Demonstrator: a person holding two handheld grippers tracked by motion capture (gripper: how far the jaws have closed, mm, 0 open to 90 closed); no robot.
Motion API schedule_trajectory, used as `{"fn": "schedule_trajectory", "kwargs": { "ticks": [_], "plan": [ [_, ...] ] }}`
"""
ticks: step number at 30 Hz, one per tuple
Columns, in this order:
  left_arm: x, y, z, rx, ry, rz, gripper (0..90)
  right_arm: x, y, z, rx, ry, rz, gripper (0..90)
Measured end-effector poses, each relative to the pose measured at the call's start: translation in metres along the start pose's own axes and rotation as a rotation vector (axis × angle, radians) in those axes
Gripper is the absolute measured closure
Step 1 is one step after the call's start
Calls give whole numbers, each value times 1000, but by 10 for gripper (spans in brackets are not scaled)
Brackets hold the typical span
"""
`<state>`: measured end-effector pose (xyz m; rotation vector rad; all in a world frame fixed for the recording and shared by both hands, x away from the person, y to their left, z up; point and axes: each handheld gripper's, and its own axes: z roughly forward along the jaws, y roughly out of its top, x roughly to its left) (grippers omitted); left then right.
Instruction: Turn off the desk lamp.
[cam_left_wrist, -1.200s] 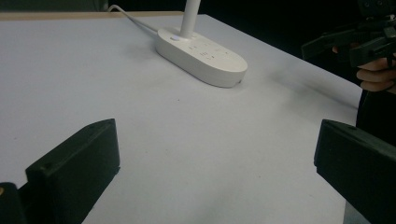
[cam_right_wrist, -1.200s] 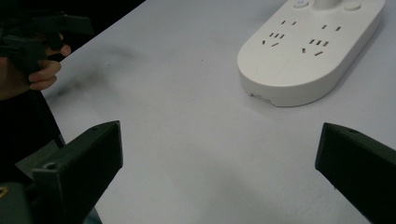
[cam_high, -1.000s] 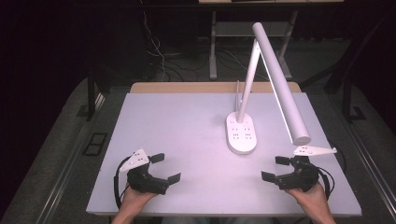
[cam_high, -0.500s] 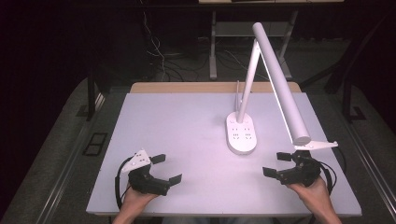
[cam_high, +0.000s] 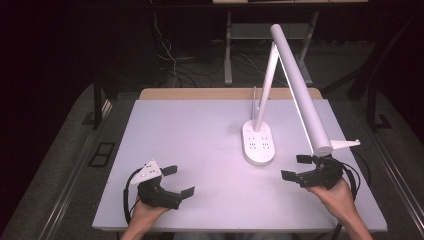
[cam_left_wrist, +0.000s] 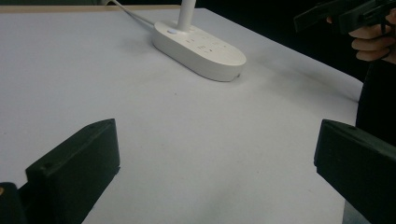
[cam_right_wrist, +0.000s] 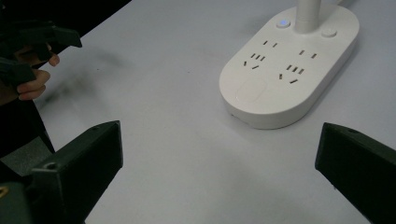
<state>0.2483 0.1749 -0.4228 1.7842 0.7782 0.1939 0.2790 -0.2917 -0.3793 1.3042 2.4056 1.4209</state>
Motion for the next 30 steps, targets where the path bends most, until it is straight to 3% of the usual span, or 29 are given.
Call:
{"fn": "schedule_trajectory", "kwargs": {
  "ticks": [15, 30],
  "plan": [
    [0, 0, 1, 5, -6, -5, 0, -8, 14, 6, 21, 5, -6, 9],
    [1, 0, 0, -2, -2, -10, 0, -17, 45, 10, 45, -2, -25, 9]
  ]
}}
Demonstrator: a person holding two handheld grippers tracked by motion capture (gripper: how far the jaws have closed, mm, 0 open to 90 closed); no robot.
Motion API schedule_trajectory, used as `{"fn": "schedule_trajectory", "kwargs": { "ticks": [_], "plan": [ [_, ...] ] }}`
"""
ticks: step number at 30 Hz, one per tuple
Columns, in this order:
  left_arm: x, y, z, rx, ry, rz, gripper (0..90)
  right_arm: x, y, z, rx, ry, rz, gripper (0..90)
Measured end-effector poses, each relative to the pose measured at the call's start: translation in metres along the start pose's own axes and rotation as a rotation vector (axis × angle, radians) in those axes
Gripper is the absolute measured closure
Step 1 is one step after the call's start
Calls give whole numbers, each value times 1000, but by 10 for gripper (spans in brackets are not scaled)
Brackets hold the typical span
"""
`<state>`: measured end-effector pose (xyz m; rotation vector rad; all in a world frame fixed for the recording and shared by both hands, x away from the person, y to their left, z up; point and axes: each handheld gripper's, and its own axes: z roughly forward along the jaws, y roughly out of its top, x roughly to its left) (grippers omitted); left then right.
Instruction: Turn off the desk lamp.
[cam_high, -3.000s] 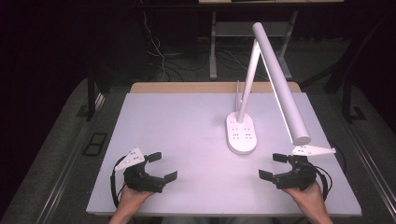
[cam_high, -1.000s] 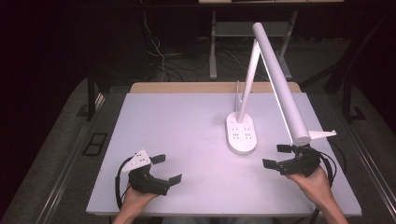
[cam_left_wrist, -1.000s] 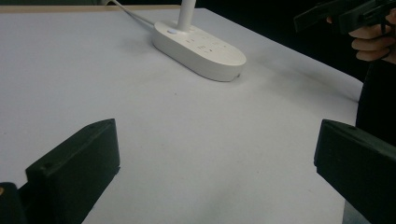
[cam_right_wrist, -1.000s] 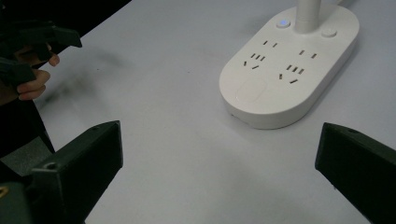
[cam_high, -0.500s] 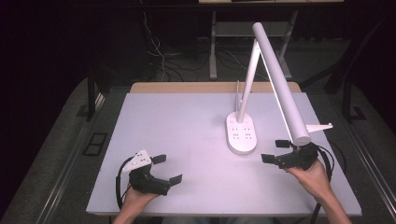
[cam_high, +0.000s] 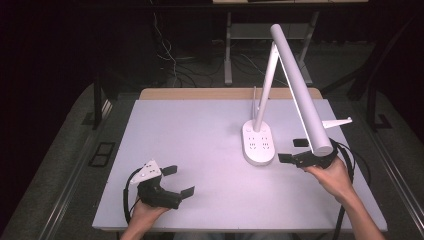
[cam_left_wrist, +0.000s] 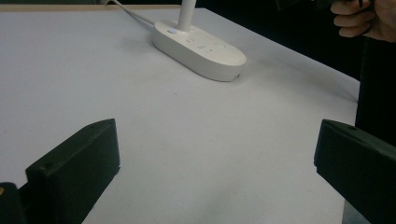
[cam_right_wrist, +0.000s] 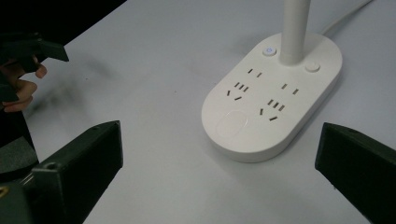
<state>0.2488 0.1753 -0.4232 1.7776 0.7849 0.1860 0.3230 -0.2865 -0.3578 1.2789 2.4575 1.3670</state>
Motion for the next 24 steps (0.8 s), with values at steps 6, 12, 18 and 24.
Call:
{"fn": "schedule_trajectory", "kwargs": {
  "ticks": [6, 12, 18, 24],
  "plan": [
    [0, 0, 0, 0, 0, -2, 0, -5, 9, 2, 4, -7, -4, 9],
    [0, 0, 0, -1, 2, -2, 0, -14, 19, 5, 10, -11, 1, 9],
    [1, 0, 0, -1, 1, -2, 0, -24, 29, 11, 16, -20, 6, 9],
    [1, 0, 1, 0, 1, -1, 0, -32, 36, 18, 16, -20, 9, 9]
  ]
}}
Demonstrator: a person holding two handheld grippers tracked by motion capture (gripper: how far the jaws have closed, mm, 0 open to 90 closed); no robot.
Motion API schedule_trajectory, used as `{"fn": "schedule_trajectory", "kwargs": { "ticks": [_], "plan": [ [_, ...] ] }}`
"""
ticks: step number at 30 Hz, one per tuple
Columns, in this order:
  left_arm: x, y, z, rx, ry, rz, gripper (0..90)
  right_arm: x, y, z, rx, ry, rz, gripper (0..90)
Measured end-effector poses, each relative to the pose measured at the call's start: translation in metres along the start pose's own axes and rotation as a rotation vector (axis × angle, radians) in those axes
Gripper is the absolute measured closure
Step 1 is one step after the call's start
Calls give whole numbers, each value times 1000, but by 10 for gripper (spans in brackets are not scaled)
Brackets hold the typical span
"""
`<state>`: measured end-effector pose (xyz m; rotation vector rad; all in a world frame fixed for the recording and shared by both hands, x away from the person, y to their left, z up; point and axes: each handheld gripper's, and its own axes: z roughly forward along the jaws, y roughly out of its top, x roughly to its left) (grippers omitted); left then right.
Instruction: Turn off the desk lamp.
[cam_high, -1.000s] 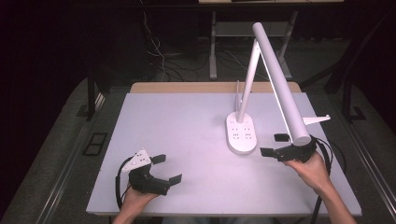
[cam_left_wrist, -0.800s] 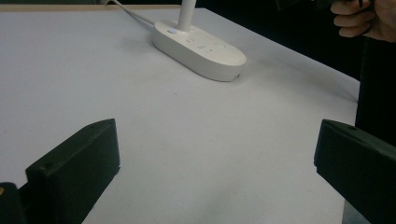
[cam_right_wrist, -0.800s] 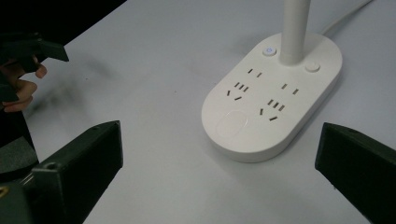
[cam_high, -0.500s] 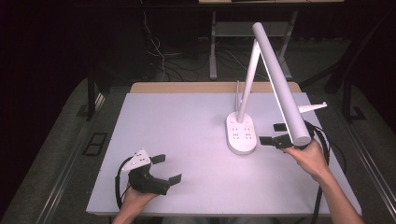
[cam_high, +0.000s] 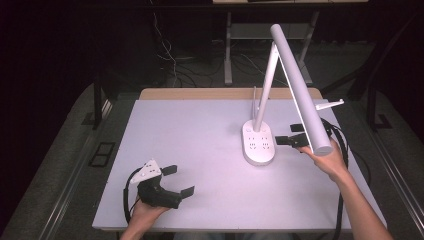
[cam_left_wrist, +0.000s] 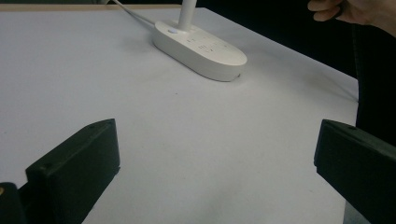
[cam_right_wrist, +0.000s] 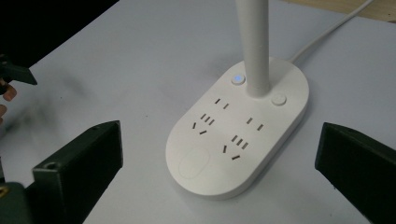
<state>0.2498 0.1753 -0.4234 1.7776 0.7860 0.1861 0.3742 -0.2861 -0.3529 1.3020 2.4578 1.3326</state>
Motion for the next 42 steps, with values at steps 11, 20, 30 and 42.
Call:
{"fn": "schedule_trajectory", "kwargs": {
  "ticks": [11, 20, 30, 42],
  "plan": [
    [1, 0, -2, -7, 7, -4, 0, -10, 11, 14, 13, -8, 0, 9],
    [2, 0, -3, -8, 2, -6, 0, -23, 17, 29, 6, -42, -27, 239],
    [2, 0, -2, -7, -4, -3, 0, -36, 17, 45, 24, -11, -1, 477],
    [3, 0, -2, -4, -4, -2, 0, -49, 17, 64, 20, 14, 22, 773]
  ]
}}
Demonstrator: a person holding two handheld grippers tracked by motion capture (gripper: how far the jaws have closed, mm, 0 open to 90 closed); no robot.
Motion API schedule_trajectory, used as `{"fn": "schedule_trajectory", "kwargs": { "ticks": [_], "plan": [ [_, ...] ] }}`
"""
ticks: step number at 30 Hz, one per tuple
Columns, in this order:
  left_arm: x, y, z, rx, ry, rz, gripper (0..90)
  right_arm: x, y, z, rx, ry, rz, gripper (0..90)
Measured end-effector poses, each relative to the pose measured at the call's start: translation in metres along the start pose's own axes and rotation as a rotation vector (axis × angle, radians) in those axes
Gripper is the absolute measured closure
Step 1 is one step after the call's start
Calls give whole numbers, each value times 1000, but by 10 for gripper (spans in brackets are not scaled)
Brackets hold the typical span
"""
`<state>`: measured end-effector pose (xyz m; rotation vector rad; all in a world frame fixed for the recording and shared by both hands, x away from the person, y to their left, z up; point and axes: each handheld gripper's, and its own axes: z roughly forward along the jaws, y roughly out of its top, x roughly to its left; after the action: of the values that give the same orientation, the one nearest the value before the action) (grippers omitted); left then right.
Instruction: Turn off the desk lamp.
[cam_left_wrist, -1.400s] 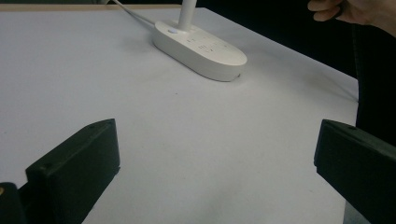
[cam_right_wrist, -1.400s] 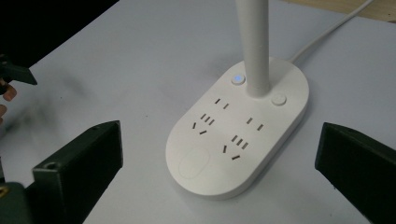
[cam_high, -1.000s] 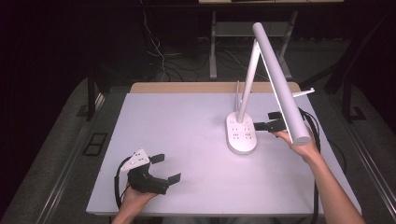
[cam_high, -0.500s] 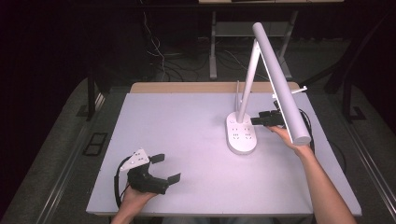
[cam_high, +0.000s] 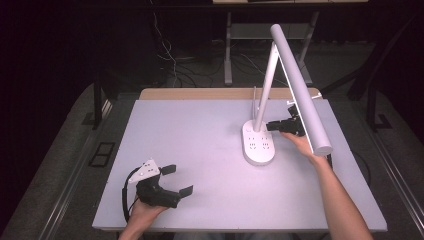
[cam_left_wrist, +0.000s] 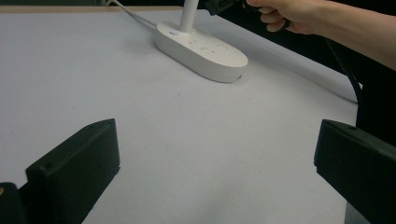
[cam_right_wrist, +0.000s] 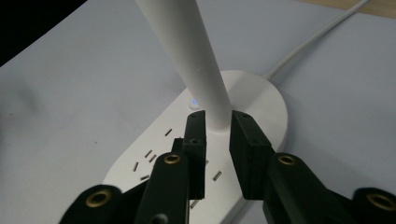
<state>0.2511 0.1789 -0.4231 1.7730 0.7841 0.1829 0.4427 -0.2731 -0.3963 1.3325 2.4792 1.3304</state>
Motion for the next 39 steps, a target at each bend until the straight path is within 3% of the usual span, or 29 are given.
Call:
{"fn": "schedule_trajectory", "kwargs": {
  "ticks": [8, 17, 19, 23, 29, 34, 37, 39],
  "plan": [
    [0, 0, -1, 0, 1, 3, 0, -2, 5, 15, 15, -17, 4, 900],
    [-1, 0, -1, 1, -4, 10, 0, -6, 4, 31, 36, -46, 15, 900],
    [-1, 0, -1, 1, -4, 8, 0, -8, 3, 34, 40, -61, 38, 900],
    [-1, 1, 1, 2, -5, 9, 0, -11, 1, 36, 54, -72, 43, 900],
    [-2, 1, 2, 10, -9, 20, 0, -18, -3, 36, 25, -34, 69, 900],
    [-2, 1, 1, 8, -8, 18, 0, -18, -3, 36, 30, -41, 63, 900],
    [-2, 1, 1, 7, -7, 22, 0, -20, -4, 34, 33, -81, 62, 900],
    [-2, 1, 0, 7, -7, 20, 0, -23, -4, 34, 27, -68, 72, 900]
  ]
}}
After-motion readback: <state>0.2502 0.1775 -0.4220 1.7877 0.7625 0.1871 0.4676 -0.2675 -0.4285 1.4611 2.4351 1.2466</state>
